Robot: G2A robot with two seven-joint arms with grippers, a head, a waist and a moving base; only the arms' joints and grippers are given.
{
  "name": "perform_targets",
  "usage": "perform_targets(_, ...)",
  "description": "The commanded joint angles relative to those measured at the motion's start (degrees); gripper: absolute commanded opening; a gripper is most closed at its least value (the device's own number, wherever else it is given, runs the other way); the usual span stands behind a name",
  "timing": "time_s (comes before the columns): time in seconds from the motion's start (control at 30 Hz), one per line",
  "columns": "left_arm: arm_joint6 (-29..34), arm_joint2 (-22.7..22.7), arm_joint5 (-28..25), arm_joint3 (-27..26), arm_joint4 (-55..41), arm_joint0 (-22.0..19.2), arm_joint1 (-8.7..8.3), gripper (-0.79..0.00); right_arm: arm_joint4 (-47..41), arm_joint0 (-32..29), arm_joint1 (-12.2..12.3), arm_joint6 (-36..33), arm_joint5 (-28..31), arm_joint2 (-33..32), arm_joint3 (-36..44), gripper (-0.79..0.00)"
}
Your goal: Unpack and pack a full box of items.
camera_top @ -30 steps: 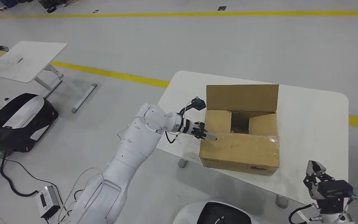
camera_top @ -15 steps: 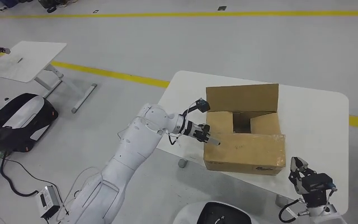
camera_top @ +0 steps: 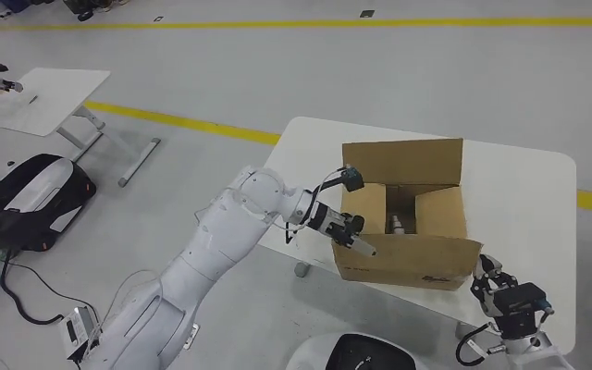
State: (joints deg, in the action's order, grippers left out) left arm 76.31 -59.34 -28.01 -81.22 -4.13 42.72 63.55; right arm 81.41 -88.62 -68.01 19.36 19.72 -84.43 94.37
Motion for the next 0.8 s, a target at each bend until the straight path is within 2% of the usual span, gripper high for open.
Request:
perform_targets(0.0,-1.08,2.82,-1.07,-2.61,0.98,-0.18,-1.54,0.000,-0.67,-0.81,0.07,0.89,-0.25,-0.86,1.30,-0.785)
perform_targets(0.17,-4.83,9.17,-4.82,-5.34,5.29,-1.40,-5.38,0.000,-2.69,-3.38,0.28,1.61,-1.82,-4.08,5.15,-0.785)
perform_targets(0.43,-9.06,20.78,-9.05,-8.54,0.85,-5.79,-11.06,0.000,-6.05,-6.50,0.49,2.27,-1.57,-8.01,10.70,-0.785)
perform_targets(0.67,-13.10,32.24,-13.09,-9.65,-2.93,-12.44,-15.81,0.000,-9.81,-6.89,0.58,0.64,3.02,-8.06,14.22,-0.785)
perform_targets(0.77,-14.85,36.72,-14.83,-9.36,-4.08,-15.60,-17.38,0.000,-8.23,-6.41,0.68,-1.32,5.84,-6.20,14.68,-0.785)
